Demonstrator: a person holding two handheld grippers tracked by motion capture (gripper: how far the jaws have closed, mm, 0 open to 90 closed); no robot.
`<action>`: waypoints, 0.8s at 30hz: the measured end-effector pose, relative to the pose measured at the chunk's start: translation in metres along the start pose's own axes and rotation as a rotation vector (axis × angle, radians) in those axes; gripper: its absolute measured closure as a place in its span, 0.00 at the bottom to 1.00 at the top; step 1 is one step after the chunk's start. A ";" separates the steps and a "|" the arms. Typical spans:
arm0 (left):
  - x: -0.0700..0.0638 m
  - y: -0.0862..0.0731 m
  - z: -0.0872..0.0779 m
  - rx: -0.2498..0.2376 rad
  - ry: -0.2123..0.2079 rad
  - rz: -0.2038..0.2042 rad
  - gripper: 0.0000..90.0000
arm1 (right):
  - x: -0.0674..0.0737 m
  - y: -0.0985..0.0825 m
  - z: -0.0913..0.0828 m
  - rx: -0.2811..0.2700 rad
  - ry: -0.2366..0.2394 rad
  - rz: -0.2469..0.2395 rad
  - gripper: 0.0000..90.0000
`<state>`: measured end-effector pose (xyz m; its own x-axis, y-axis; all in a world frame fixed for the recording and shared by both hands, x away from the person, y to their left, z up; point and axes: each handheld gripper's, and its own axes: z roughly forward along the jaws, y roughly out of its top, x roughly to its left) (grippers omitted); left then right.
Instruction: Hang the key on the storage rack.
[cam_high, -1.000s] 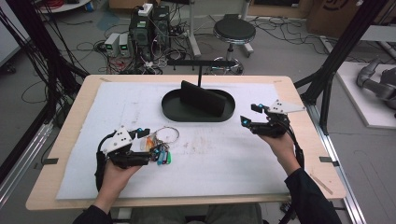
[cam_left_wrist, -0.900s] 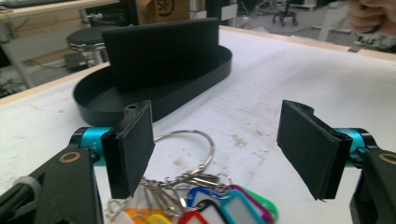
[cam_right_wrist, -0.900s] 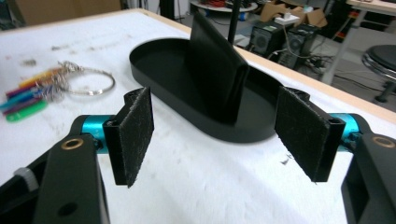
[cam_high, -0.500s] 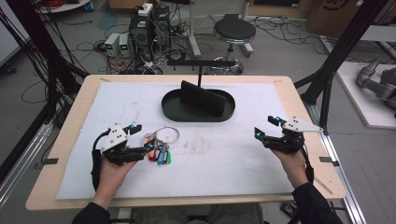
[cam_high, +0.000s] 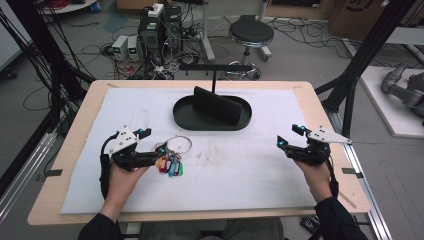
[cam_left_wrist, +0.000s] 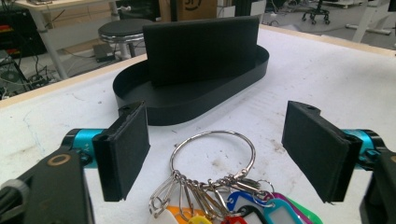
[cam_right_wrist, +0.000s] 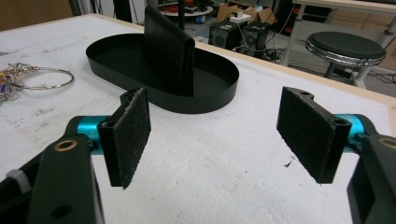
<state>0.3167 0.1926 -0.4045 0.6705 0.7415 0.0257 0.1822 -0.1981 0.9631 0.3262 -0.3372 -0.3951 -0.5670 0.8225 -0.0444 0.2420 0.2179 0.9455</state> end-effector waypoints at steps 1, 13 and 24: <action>0.001 0.001 0.002 0.008 -0.003 -0.006 0.24 | 0.000 0.000 0.000 -0.001 0.000 0.002 0.29; 0.013 0.013 0.034 0.134 0.025 -0.035 0.42 | -0.007 -0.002 0.000 -0.003 -0.017 0.012 0.29; 0.029 0.003 0.072 0.308 0.027 -0.085 0.58 | -0.007 -0.002 0.005 0.005 -0.009 0.016 0.29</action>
<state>0.3885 0.1678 -0.4197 0.6248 0.7798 -0.0399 0.4486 -0.3167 0.8357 0.3340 -0.3410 -0.3984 -0.5558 0.8307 -0.0320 0.2549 0.2069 0.9446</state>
